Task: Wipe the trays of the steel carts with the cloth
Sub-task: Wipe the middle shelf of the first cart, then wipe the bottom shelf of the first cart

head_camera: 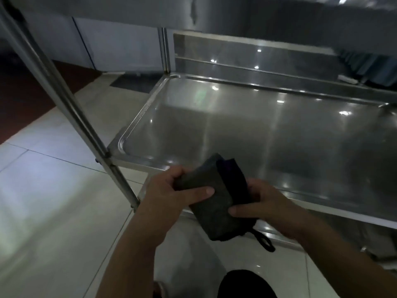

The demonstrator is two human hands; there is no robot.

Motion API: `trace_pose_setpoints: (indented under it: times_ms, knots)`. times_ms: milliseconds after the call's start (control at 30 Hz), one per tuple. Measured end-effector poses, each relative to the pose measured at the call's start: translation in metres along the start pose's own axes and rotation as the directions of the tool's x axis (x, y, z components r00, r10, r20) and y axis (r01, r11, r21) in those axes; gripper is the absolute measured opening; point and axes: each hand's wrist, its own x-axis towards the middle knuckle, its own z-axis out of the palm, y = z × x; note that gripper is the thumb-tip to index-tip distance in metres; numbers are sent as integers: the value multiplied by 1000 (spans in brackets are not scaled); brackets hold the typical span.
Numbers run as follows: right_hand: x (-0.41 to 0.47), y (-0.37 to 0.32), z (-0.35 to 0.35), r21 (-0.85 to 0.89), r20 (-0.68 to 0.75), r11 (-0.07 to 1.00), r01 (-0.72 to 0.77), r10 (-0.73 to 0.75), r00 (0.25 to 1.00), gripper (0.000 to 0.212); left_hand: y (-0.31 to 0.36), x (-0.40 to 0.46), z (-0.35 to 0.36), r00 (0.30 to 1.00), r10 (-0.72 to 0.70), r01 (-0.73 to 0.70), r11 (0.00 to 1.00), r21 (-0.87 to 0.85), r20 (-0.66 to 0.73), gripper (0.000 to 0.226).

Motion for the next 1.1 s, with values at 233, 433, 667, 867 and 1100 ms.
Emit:
trace_pose_setpoints:
  times_ms: [233,433,667,867,1100]
  knots:
    - [-6,-89,34,-230,-114,907,-353,335,935,18,40,-20,-5,931,-361,337,911,-237,-61,29]
    - [-100,-214,68,-496,-86,817,-294,290,953,15,192,-133,13,905,-394,387,919,-77,-162,30]
    - [-215,-370,98,-584,65,806,-96,165,984,30,379,-252,41,957,-262,290,880,375,-124,30]
    - [-263,-404,115,-507,16,854,-117,145,989,40,427,-304,58,968,-154,226,874,429,-197,31]
    - [-254,-422,179,-472,-38,876,-96,89,995,36,457,-303,-7,997,-78,61,894,443,20,35]
